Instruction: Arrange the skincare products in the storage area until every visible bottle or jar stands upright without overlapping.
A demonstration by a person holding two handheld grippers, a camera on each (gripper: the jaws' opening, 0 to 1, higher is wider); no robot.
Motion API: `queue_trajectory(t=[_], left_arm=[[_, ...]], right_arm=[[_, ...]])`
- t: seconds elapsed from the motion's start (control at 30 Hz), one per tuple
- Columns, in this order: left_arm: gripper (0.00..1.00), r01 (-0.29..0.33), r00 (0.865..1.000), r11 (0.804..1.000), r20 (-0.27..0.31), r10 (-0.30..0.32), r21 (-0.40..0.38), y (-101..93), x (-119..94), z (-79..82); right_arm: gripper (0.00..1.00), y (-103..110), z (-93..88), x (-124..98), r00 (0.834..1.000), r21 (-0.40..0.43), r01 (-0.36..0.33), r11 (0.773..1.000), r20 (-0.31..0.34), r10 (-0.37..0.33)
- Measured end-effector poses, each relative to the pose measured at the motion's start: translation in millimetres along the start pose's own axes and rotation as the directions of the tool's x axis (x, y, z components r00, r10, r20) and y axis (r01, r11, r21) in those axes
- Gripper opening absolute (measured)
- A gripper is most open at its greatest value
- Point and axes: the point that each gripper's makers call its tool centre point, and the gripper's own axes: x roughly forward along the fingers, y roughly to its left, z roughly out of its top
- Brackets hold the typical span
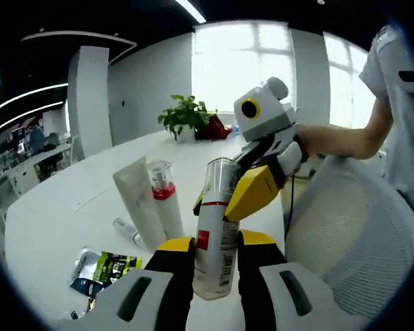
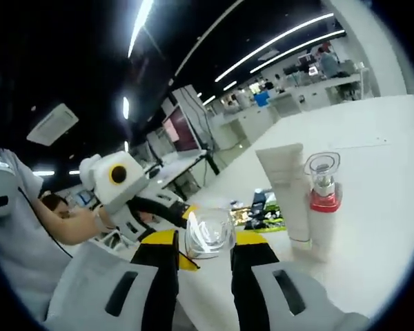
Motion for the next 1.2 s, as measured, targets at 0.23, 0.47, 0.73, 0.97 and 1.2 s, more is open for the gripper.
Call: queue_trajectory(t=[0.23,0.47,0.73,0.97,1.2], left_arm=[[0.24,0.024,1.000,1.000,0.014,-0.024,0.005,-4.2,0,3.0],[0.24,0.049,0.999,0.999,0.015,-0.049,-0.003,-6.1,2,1.9],[0.24,0.090,0.996,0.995,0.001,-0.090,0.038,-15.3,0,-7.0],[0.25,0.150,0.988,0.988,-0.040,-0.148,0.039,-18.3,2,-14.8],[0.24,0.216,0.974,0.976,-0.082,-0.213,0.023,-27.9,0,-21.6]], right_arm=[[0.21,8,0.0,0,0.999,-0.023,-0.034,0.999,-0.007,0.034],[0.20,12,-1.9,1,0.998,-0.107,-0.044,0.993,-0.044,0.040],[0.19,15,-10.2,3,0.994,-0.191,-0.060,0.980,-0.098,0.042],[0.19,21,-17.8,4,0.989,-0.288,-0.085,0.954,-0.144,0.044],[0.19,29,-25.3,6,0.980,-0.359,-0.132,0.924,-0.188,0.067]])
